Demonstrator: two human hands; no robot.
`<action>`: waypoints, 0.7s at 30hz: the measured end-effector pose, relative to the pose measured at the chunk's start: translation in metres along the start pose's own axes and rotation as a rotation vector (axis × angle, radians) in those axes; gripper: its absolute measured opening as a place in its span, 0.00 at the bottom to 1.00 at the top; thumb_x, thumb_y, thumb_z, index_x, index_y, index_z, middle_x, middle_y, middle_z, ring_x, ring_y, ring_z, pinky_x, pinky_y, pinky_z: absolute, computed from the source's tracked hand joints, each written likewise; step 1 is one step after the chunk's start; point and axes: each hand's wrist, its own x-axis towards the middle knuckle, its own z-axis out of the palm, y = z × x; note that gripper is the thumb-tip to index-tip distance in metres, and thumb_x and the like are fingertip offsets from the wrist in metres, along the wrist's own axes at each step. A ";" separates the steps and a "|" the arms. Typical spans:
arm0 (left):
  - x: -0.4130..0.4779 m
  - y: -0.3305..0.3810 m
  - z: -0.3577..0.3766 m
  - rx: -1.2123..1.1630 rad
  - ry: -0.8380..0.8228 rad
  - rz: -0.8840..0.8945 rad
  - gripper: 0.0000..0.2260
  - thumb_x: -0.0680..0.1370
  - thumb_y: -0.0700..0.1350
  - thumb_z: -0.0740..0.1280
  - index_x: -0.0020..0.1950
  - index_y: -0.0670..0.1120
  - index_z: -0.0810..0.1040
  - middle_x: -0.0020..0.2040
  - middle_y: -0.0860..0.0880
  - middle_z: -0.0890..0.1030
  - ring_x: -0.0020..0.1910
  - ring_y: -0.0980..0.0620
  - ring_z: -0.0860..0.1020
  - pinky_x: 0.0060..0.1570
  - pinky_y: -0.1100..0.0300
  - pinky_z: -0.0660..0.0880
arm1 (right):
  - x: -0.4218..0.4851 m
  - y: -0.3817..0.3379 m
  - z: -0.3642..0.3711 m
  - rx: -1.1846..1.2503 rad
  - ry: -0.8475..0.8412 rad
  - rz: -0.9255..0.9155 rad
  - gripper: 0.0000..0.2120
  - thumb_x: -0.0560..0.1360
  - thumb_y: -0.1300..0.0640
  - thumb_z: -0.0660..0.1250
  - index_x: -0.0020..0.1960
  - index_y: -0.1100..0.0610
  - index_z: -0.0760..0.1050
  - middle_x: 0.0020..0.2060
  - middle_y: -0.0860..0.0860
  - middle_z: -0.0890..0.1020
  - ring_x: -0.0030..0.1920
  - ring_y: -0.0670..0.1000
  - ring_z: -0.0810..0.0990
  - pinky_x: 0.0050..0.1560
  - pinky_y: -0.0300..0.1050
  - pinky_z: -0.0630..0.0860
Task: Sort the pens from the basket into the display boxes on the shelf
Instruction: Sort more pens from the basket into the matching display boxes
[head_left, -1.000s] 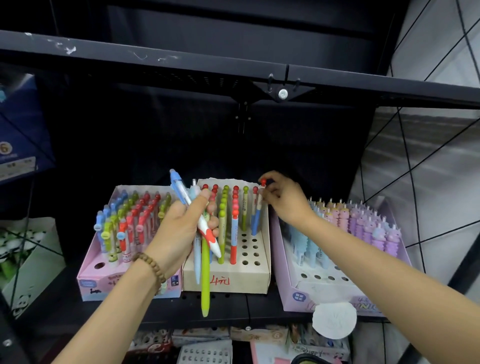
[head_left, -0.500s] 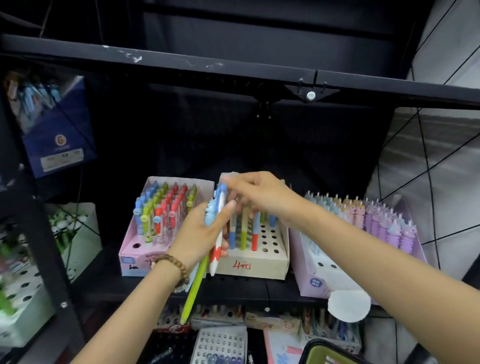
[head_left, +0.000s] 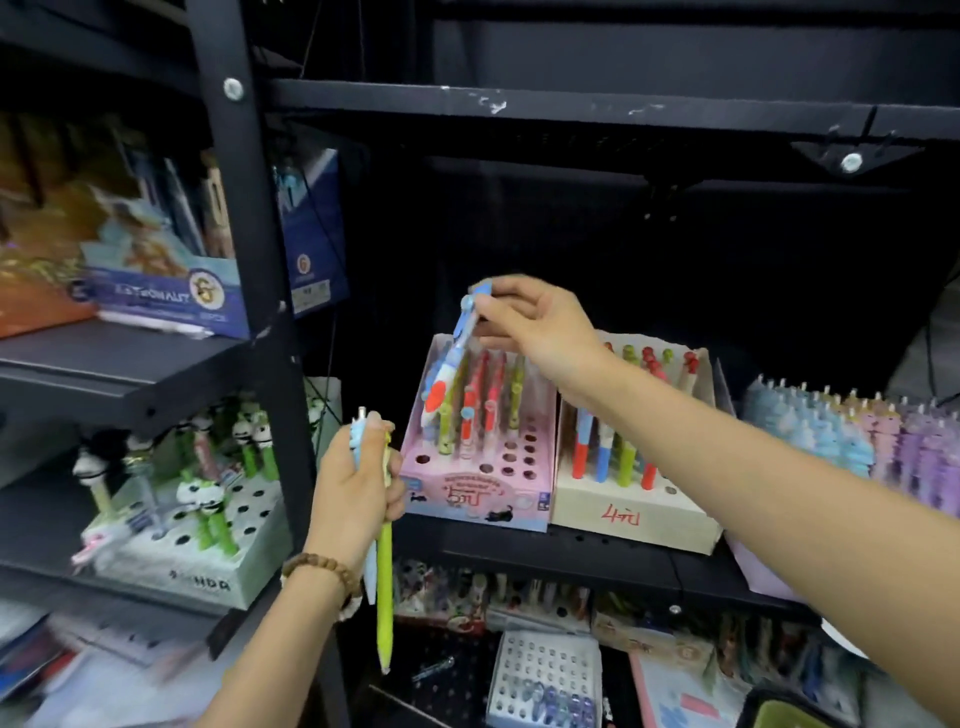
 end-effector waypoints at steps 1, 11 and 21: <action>0.001 -0.003 -0.001 -0.018 -0.003 -0.016 0.13 0.82 0.50 0.55 0.53 0.41 0.70 0.26 0.55 0.68 0.20 0.59 0.61 0.19 0.66 0.61 | 0.003 0.006 0.008 -0.030 -0.020 -0.004 0.09 0.78 0.62 0.65 0.56 0.63 0.77 0.43 0.55 0.82 0.37 0.42 0.82 0.41 0.33 0.79; 0.022 -0.028 -0.007 -0.063 -0.063 -0.102 0.06 0.77 0.48 0.67 0.51 0.50 0.80 0.26 0.54 0.67 0.21 0.58 0.61 0.19 0.67 0.61 | 0.014 0.035 0.026 -0.236 -0.187 0.009 0.12 0.76 0.61 0.67 0.58 0.62 0.78 0.49 0.58 0.84 0.49 0.47 0.83 0.52 0.33 0.77; 0.046 -0.033 -0.007 0.121 -0.104 -0.041 0.05 0.74 0.49 0.71 0.48 0.51 0.81 0.32 0.46 0.81 0.20 0.58 0.64 0.19 0.66 0.62 | 0.017 0.035 0.030 -0.399 -0.312 -0.006 0.09 0.76 0.56 0.67 0.54 0.57 0.81 0.44 0.48 0.84 0.46 0.40 0.82 0.51 0.32 0.77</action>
